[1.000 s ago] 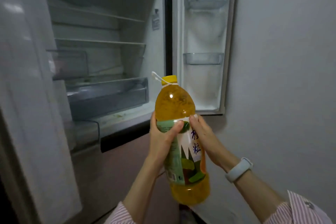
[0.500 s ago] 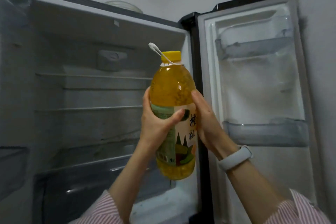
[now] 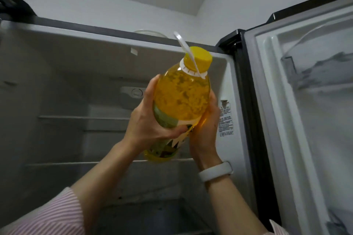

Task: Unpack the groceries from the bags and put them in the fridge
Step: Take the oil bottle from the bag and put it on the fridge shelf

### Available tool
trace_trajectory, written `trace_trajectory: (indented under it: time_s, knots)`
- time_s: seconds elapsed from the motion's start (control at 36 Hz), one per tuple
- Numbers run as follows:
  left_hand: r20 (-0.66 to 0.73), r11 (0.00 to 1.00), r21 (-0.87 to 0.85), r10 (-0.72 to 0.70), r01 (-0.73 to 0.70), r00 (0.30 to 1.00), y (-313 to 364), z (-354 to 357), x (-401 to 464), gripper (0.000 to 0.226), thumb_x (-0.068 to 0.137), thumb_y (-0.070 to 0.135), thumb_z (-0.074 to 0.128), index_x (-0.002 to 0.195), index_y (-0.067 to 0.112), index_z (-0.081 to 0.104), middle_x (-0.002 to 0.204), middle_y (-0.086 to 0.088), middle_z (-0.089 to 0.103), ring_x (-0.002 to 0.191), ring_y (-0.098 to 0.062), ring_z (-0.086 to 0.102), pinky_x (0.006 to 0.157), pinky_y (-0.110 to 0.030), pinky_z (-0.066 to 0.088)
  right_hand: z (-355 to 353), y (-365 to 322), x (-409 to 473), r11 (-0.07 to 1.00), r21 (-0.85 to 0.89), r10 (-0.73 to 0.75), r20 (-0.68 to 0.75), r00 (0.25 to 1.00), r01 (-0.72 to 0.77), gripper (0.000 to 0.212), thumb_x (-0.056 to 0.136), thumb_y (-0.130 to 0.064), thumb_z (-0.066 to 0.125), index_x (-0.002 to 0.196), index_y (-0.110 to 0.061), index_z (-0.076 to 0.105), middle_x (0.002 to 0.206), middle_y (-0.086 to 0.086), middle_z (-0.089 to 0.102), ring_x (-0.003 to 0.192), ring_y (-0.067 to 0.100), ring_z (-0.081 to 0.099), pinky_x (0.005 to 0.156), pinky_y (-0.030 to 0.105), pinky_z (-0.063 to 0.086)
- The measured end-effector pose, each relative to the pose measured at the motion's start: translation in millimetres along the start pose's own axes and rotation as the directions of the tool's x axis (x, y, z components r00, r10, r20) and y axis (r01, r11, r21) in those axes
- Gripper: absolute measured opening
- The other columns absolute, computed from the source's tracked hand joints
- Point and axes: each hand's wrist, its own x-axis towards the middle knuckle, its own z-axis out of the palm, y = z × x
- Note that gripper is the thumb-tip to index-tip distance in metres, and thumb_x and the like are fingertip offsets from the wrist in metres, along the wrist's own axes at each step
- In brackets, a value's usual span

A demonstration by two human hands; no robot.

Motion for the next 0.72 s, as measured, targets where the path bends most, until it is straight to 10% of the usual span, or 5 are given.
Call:
trace_trajectory:
  time_s: [0.19, 0.39, 0.5, 0.72]
  knots:
    - [0.0, 0.992, 0.106, 0.074, -0.073, 0.997, -40, 15, -12, 0.112, 0.051, 0.065, 0.069, 0.138, 0.037, 0.004, 0.137, 0.015, 0.025, 0.117, -0.001, 0.037, 0.085, -0.029, 0.044, -11, 35, 5, 0.998, 0.065, -0.009, 0.016, 1.0, 0.008, 0.032, 0.086, -0.038, 0.038, 0.108, -0.02, 0.051, 0.099, 0.001, 0.062, 0.091, 0.013, 0.062, 0.076, 0.032, 0.052]
    - [0.108, 0.982, 0.188, 0.013, -0.033, 0.994, -70, 25, -31, 0.115, 0.047, 0.071, 0.065, 0.137, 0.04, 0.0, 0.133, -0.001, 0.048, 0.105, -0.027, 0.059, 0.077, -0.031, 0.045, -30, 65, 7, 0.986, -0.165, 0.03, 0.035, 0.999, -0.023, 0.019, 0.089, -0.047, 0.036, 0.093, -0.043, 0.054, 0.103, 0.004, 0.057, 0.096, 0.014, 0.057, 0.084, 0.038, 0.048]
    - [0.245, 0.97, 0.244, -0.052, -0.01, 0.968, -82, 26, -37, 0.114, 0.047, 0.073, 0.065, 0.14, 0.043, 0.007, 0.133, 0.001, 0.053, 0.109, -0.021, 0.059, 0.082, -0.033, 0.049, -52, 76, -6, 0.962, -0.252, 0.114, 0.012, 0.993, -0.107, 0.022, 0.101, -0.029, 0.031, 0.11, -0.03, 0.051, 0.11, -0.002, 0.059, 0.104, 0.01, 0.058, 0.088, 0.033, 0.049]
    - [0.43, 0.978, 0.176, -0.179, 0.112, 0.885, -121, 41, -51, 0.098, 0.059, 0.055, 0.078, 0.14, 0.047, 0.024, 0.141, 0.011, 0.046, 0.127, -0.01, 0.045, 0.099, -0.044, 0.045, -88, 82, -37, 0.885, -0.24, 0.422, 0.049, 0.905, -0.4, 0.06, 0.081, -0.064, 0.04, 0.129, -0.031, 0.05, 0.134, 0.0, 0.054, 0.122, 0.021, 0.051, 0.107, 0.05, 0.036]
